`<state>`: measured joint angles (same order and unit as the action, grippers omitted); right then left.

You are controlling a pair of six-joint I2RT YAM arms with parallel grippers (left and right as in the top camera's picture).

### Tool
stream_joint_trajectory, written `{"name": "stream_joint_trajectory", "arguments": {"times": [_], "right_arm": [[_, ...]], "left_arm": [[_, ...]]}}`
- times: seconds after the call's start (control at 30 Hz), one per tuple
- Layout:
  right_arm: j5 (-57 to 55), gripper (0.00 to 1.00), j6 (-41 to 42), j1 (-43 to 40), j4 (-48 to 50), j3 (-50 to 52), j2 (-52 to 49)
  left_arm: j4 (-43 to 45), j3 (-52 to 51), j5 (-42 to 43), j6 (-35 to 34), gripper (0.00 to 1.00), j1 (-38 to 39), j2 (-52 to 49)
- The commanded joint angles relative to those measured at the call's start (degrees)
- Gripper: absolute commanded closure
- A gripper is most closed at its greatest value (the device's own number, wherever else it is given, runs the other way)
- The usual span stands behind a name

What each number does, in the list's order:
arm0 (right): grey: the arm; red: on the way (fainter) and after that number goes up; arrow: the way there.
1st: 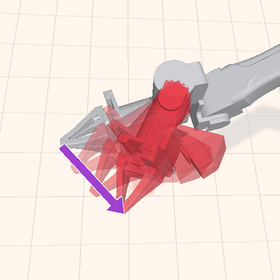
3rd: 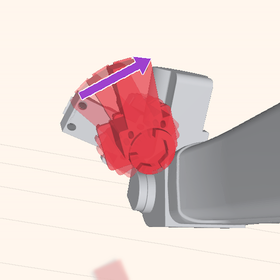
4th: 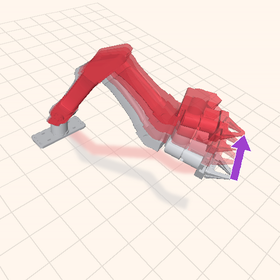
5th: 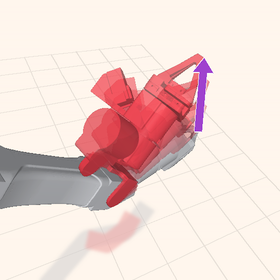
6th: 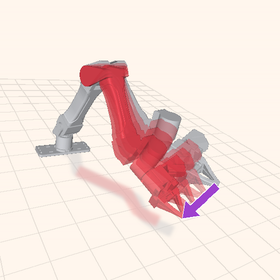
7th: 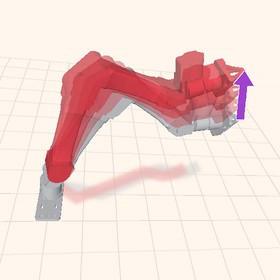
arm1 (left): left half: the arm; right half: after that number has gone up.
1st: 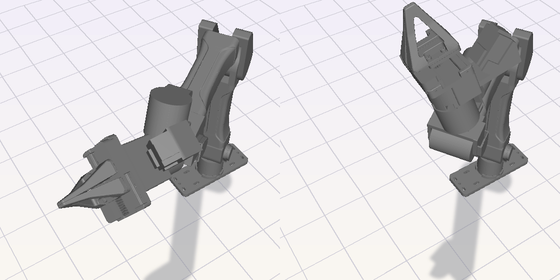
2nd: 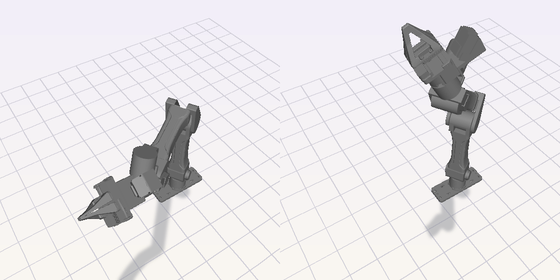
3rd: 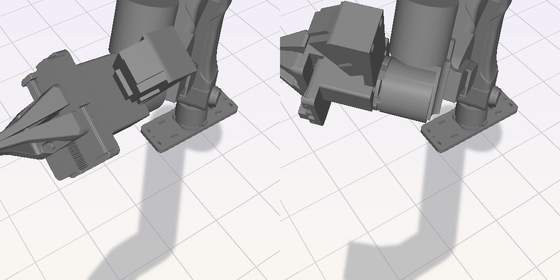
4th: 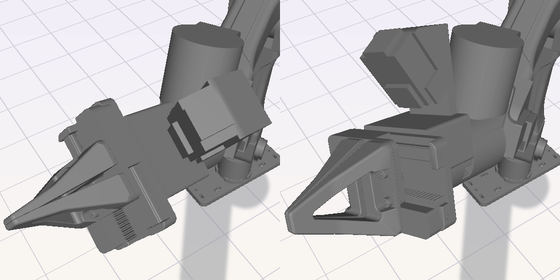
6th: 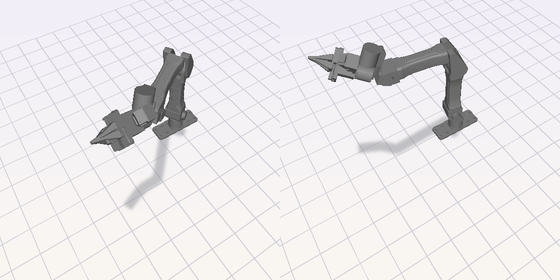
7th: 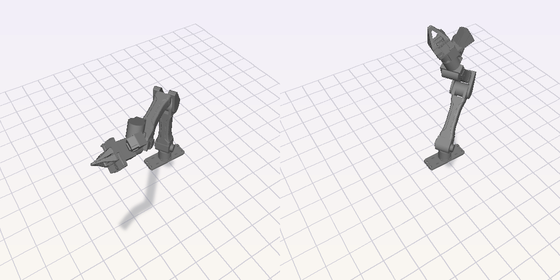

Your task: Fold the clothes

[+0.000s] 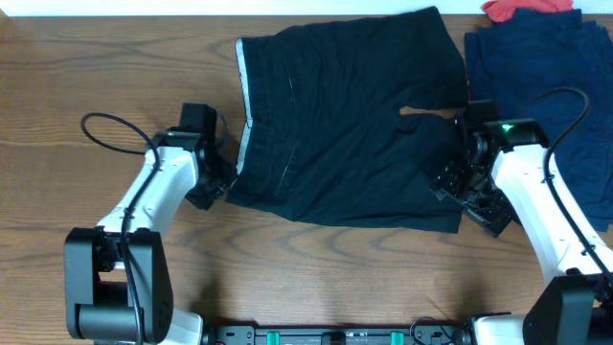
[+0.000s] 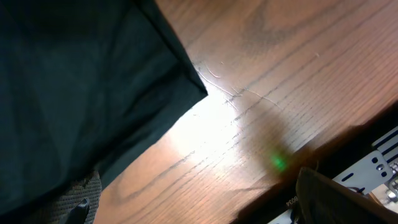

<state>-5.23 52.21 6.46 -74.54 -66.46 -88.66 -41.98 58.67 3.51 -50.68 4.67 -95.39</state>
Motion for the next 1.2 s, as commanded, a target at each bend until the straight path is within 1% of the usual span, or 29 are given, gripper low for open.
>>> {"name": "stream_joint_trajectory", "arguments": {"times": [0.0,0.13,0.27,0.43,0.53,0.7,0.87,0.93,1.03,1.17], "right_arm": [[0.46,0.02,1.62,0.37,1.16,1.73,-0.07],[1.68,0.01,1.62,0.37,2.60,2.84,-0.07],[1.66,0.01,1.57,0.37,2.58,2.91,-0.07],[1.66,0.01,1.55,0.37,2.58,2.91,-0.07],[1.66,0.01,1.55,0.37,2.58,2.91,-0.07],[1.64,0.01,1.40,0.37,3.04,2.91,-0.07],[1.62,0.01,1.31,0.37,3.21,2.91,-0.07],[1.62,0.01,1.18,0.37,3.23,2.91,-0.07],[1.60,0.01,0.87,0.37,3.43,2.91,-0.07],[1.60,0.01,-0.31,0.37,4.11,2.91,-0.07]], "left_arm": [[2.32,-1.14,1.18,-4.98,0.50,2.03,-0.09],[6.99,-3.43,1.20,-6.05,0.50,4.57,-0.09],[7.76,-4.46,1.62,-6.62,0.50,5.44,-0.09],[6.47,-4.46,5.18,-6.40,0.50,5.44,-0.09],[4.22,-4.46,5.05,-4.35,0.50,5.42,-0.09],[1.66,-4.46,7.58,-4.24,0.50,5.95,-0.09],[1.49,-4.46,7.34,-3.76,0.50,6.08,-0.09],[1.18,-4.46,7.39,-2.45,0.50,6.08,-0.09],[0.57,-4.46,7.37,1.99,0.50,6.01,-0.09],[-0.83,-4.46,8.24,2.95,0.49,6.05,-0.09]]}}
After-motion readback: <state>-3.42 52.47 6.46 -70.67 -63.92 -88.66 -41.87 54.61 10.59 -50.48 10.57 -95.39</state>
